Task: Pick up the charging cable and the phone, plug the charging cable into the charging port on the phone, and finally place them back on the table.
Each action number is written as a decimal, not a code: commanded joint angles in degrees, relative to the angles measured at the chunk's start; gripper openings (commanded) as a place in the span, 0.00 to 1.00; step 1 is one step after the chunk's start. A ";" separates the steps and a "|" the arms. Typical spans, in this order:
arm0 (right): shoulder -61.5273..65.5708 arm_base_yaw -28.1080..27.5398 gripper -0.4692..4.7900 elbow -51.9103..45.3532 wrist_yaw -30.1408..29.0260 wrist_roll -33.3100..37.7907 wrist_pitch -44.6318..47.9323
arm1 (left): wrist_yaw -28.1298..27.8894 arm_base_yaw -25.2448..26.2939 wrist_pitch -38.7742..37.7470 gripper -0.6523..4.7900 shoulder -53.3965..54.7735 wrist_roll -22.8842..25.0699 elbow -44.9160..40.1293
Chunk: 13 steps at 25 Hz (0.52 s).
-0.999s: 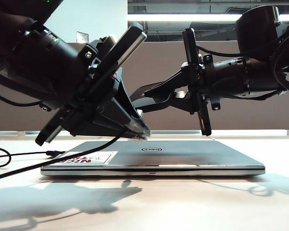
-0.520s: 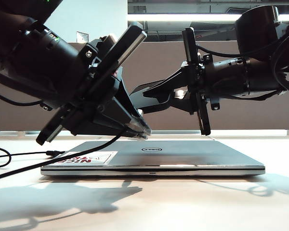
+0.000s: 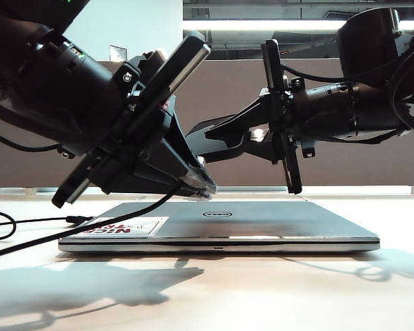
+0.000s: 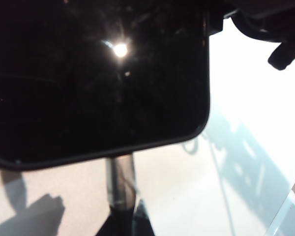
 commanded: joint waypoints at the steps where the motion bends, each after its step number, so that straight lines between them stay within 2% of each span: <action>1: -0.46 0.20 0.08 0.35 -1.25 -0.37 1.62 | -0.42 -0.11 2.23 0.17 -0.15 0.26 0.13; 4: -0.46 0.20 0.08 0.35 -1.25 -0.33 1.62 | -0.42 -0.11 1.77 0.24 -0.15 0.44 0.15; 10: -0.46 0.17 0.08 0.35 -1.22 -0.31 1.62 | -0.39 -0.15 1.51 0.24 -0.15 0.44 0.15; 13: -0.46 0.15 0.08 0.35 -0.90 -0.31 1.62 | -0.39 -0.15 1.51 0.34 -0.17 0.44 0.15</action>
